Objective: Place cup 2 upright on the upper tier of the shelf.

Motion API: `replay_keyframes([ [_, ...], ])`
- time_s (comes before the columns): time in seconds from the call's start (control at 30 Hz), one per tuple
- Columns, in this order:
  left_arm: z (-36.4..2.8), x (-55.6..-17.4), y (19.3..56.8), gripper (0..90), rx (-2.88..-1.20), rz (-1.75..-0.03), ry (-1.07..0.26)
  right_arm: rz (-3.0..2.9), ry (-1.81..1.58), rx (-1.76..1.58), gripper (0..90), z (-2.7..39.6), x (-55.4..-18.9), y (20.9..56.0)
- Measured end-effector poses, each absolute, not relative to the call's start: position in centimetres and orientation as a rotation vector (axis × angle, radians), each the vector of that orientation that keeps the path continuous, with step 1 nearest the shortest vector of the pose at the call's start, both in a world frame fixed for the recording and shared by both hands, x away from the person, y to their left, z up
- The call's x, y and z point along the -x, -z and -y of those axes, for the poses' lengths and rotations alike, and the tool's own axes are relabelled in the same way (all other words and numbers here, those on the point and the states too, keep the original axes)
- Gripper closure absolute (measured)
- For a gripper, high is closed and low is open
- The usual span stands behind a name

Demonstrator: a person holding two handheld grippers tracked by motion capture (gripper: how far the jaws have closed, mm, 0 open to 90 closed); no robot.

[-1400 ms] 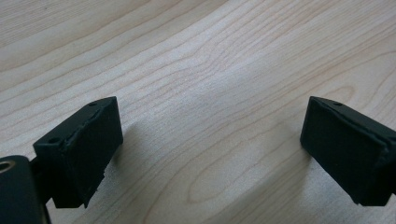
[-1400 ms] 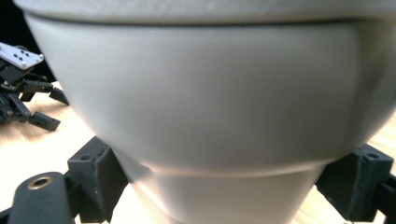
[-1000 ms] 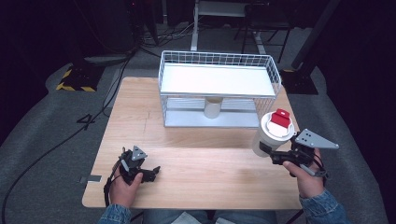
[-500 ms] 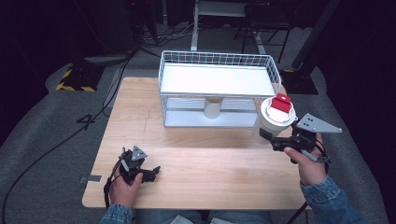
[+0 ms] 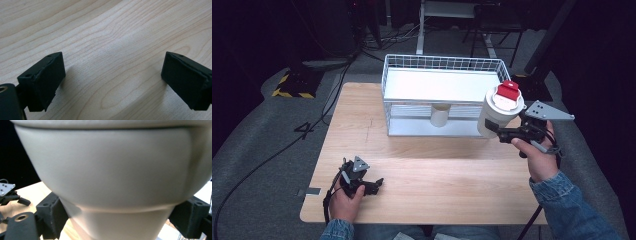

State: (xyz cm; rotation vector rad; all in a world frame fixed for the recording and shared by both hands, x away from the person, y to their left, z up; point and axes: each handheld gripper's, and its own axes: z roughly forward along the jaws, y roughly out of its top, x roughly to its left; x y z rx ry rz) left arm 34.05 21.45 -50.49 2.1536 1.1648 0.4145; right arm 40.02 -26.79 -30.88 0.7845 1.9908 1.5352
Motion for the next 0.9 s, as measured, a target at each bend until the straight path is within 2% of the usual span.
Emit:
replay_keyframes([
  [0.47,-21.4,-34.0,50.5,6.0,-2.151,-1.166,-0.415,-1.974,-1.500,-0.773,14.1,24.7,-43.2,27.8],
  [0.9,-21.5,-34.1,50.5,6.0,-2.153,-1.164,-0.414,-1.978,-1.487,-0.786,14.1,22.7,-46.6,26.4],
])
